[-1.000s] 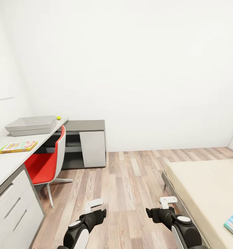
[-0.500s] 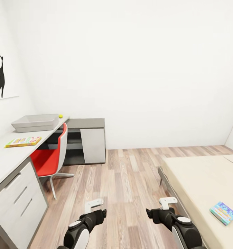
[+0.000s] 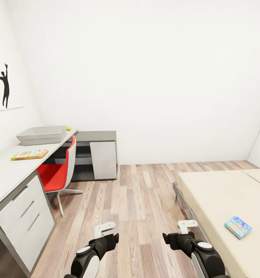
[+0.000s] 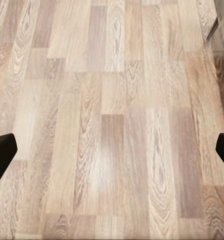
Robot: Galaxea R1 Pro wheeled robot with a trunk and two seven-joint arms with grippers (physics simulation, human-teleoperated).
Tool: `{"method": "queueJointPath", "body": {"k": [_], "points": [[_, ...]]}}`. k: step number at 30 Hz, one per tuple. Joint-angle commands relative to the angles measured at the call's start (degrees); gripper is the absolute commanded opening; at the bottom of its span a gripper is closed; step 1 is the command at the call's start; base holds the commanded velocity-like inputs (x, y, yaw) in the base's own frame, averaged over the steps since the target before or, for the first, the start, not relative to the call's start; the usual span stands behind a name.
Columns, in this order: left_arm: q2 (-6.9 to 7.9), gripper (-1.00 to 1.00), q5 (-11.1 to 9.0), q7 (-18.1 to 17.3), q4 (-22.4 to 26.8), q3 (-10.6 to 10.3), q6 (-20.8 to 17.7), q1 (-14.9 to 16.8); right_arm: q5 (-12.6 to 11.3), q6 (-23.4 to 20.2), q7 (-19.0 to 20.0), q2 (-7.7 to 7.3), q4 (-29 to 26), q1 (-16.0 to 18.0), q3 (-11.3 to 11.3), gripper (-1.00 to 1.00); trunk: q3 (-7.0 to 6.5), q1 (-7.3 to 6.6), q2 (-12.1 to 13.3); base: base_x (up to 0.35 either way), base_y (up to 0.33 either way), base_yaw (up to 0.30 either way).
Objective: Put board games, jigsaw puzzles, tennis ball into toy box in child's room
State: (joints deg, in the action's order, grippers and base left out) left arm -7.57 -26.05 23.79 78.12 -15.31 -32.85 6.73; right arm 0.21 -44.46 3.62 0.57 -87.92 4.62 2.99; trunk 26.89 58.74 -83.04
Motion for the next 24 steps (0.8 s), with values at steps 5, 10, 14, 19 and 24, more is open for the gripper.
{"method": "queueJointPath", "body": {"k": [5, 10, 14, 19, 24], "points": [[0.01, 1.00, -0.63, 0.56, 0.04, -0.07, -0.11, 0.04, 0.05, -0.40, 0.18, 0.13, -0.21, 0.04, 0.13, 1.00, 0.07, -0.01, -0.04, -0.034, -0.011, 0.000], [0.01, 1.00, -0.61, 0.56, 0.05, -0.07, -0.11, 0.04, 0.05, -0.47, 0.17, 0.28, -0.34, 0.04, 0.15, 1.00, 0.07, -0.01, -0.04, -0.017, -0.005, 0.033], [0.00, 1.00, -0.59, 0.56, 0.08, -0.07, -0.10, 0.04, 0.05, -0.53, 0.16, 0.33, -0.43, 0.04, 0.16, 1.00, 0.07, -0.01, -0.04, -0.036, -0.029, 0.148], [0.00, 1.00, -0.59, 0.56, 0.09, -0.07, -0.10, 0.04, 0.05, -0.53, 0.16, 0.30, -0.46, 0.05, 0.17, 1.00, 0.07, -0.01, -0.04, -0.114, -0.102, 0.105], [0.01, 1.00, -0.63, 0.56, 0.09, -0.07, -0.10, 0.04, 0.05, -0.54, 0.16, 0.31, -0.48, 0.04, 0.17, 1.00, 0.07, -0.01, -0.04, -0.085, -0.077, 0.044]]}}
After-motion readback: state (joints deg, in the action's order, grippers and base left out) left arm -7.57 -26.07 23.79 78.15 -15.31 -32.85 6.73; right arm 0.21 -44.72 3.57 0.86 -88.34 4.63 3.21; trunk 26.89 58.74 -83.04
